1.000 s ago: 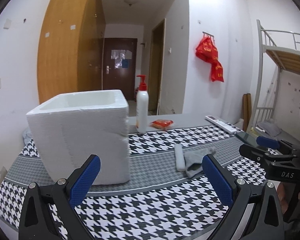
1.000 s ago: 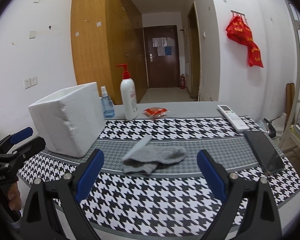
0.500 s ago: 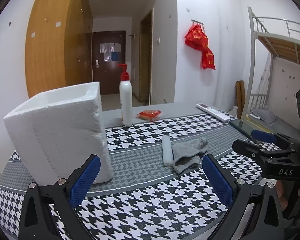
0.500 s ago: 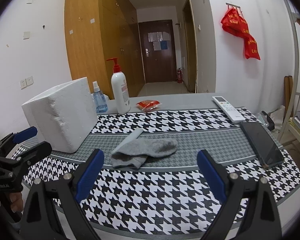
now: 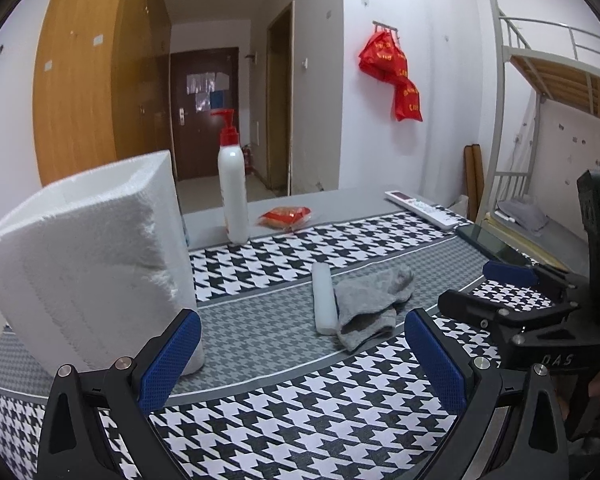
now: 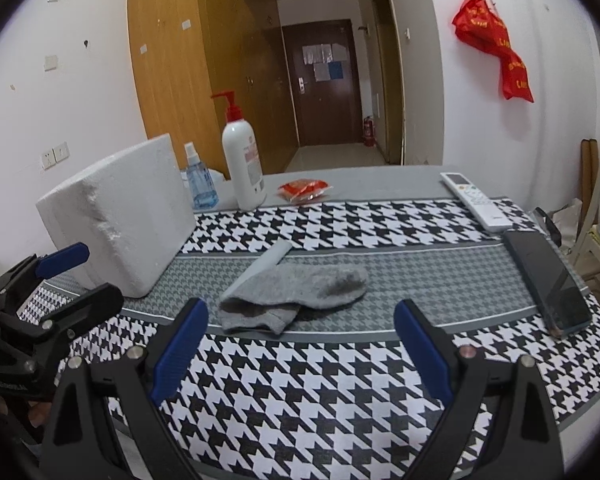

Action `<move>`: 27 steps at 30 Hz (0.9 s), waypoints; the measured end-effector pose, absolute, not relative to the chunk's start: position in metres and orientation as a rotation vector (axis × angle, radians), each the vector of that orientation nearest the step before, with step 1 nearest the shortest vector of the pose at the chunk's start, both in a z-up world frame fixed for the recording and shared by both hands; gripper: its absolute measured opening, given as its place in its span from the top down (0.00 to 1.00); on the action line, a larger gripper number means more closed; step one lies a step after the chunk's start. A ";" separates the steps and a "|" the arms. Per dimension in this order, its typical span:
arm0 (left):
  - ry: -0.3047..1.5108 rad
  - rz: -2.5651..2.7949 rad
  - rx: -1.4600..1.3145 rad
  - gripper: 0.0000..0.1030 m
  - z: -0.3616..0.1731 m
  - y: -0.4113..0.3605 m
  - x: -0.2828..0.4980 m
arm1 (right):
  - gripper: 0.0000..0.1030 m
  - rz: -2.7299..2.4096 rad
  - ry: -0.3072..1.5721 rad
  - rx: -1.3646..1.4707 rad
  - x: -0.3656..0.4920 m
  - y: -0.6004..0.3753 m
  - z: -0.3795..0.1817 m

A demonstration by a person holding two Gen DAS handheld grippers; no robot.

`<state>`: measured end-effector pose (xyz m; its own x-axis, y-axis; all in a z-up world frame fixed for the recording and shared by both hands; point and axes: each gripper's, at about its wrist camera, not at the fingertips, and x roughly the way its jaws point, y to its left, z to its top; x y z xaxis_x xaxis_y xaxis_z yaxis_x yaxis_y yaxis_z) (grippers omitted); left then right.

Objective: Organize soft objects
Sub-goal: 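Lower the right gripper onto the grey sock and close on it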

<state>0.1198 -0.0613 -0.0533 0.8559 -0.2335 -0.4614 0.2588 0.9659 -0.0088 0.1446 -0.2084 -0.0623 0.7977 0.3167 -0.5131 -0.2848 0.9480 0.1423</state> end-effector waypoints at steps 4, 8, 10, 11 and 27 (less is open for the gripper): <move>0.505 -0.254 0.047 0.01 -0.060 -0.061 0.129 | 0.07 0.319 0.586 0.059 0.153 -0.208 -0.070; 0.529 -0.257 0.048 0.01 -0.065 -0.060 0.136 | 0.07 0.318 0.606 0.030 0.162 -0.204 -0.073; 0.542 -0.260 0.052 0.01 -0.067 -0.061 0.140 | 0.07 0.319 0.612 0.015 0.165 -0.201 -0.075; 0.550 -0.257 0.055 0.01 -0.068 -0.061 0.143 | 0.07 0.324 0.619 0.011 0.168 -0.199 -0.076; 0.625 -0.232 0.029 0.01 -0.076 -0.053 0.175 | 0.07 0.399 0.733 -0.073 0.214 -0.170 -0.084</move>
